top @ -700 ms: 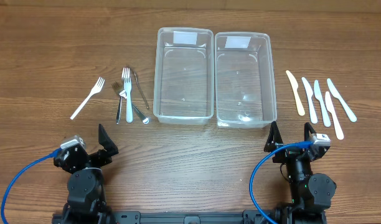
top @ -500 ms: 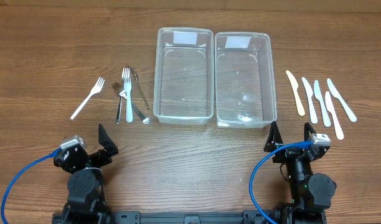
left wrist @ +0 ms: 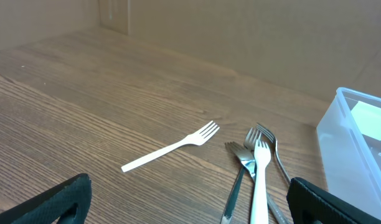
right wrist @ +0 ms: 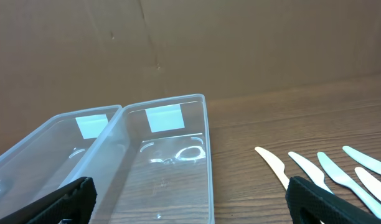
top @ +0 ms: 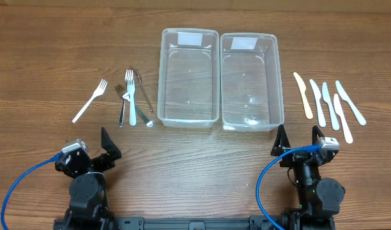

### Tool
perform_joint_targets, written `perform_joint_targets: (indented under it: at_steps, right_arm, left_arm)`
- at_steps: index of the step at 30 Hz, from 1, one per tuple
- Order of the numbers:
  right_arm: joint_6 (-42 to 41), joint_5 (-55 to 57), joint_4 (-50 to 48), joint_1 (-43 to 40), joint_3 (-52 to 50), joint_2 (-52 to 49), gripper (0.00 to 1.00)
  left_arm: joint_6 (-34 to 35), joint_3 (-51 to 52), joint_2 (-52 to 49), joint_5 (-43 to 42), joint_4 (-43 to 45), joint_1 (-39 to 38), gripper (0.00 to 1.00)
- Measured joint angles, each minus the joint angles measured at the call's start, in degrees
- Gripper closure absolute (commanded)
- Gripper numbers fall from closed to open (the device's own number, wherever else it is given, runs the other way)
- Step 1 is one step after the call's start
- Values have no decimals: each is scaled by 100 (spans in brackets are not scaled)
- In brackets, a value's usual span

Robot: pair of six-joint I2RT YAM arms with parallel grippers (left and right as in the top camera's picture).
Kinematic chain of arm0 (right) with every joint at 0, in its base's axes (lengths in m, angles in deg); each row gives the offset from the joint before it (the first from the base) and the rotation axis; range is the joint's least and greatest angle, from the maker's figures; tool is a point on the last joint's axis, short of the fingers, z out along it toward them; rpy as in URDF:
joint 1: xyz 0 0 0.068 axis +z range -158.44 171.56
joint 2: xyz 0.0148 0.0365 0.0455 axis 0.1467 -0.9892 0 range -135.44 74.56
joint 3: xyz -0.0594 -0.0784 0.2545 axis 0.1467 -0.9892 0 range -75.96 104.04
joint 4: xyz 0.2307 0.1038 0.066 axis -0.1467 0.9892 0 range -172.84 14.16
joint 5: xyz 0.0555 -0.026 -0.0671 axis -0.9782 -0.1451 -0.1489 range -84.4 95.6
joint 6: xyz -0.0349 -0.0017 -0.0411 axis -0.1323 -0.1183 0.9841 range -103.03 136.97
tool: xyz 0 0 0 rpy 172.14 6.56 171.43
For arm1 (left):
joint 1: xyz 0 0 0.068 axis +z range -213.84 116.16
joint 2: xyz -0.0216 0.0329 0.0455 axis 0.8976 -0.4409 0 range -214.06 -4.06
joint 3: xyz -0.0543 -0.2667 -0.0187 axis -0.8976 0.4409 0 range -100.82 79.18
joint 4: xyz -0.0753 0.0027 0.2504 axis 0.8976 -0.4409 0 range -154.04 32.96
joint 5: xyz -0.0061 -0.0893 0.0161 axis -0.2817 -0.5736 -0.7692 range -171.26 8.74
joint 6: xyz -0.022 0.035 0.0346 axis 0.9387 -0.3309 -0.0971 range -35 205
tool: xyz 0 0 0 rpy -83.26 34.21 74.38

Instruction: Pack container

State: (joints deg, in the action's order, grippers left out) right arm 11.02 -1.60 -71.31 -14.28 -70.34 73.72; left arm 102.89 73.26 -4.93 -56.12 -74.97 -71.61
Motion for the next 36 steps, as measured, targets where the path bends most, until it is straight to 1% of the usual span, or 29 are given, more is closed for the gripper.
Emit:
perform_joint_targets:
  at_steps: [22, 25, 28, 31, 33, 36]
  right_arm:
    - [-2, -2, -33, 0, 0, 0, 0]
    - [-2, -151, -79, 0, 0, 0, 0]
    - [0, -647, -79, 0, 0, 0, 0]
    - [-26, -1458, -83, 0, 0, 0, 0]
    - [-170, -1869, -94, 0, 0, 0, 0]
    - [-382, -2177, -153, 0, 0, 0, 0]
  left_arm:
    - [0, 0, 0, 0, 24, 0, 0]
    - [0, 0, 0, -48, 52, 0, 0]
    - [4, 0, 0, -402, 35, 0, 0]
    - [15, 0, 0, -1062, 13, 0, 0]
    - [22, 0, 0, -1517, 26, 0, 0]
    - [144, 0, 0, -1971, 28, 0, 0]
